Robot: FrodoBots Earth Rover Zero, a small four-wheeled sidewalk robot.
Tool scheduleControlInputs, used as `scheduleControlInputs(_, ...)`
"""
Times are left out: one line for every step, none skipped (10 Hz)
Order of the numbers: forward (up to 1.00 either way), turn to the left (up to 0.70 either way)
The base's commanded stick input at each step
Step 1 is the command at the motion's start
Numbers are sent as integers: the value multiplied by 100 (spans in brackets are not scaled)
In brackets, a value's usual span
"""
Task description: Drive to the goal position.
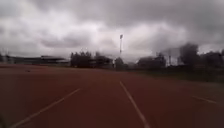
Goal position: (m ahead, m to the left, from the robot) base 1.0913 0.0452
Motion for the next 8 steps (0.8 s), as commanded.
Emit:
scheduleControlInputs(70,0)
scheduleControlInputs(70,0)
scheduleControlInputs(70,0)
scheduleControlInputs(70,0)
scheduleControlInputs(70,0)
scheduleControlInputs(70,0)
scheduleControlInputs(70,0)
scheduleControlInputs(70,0)
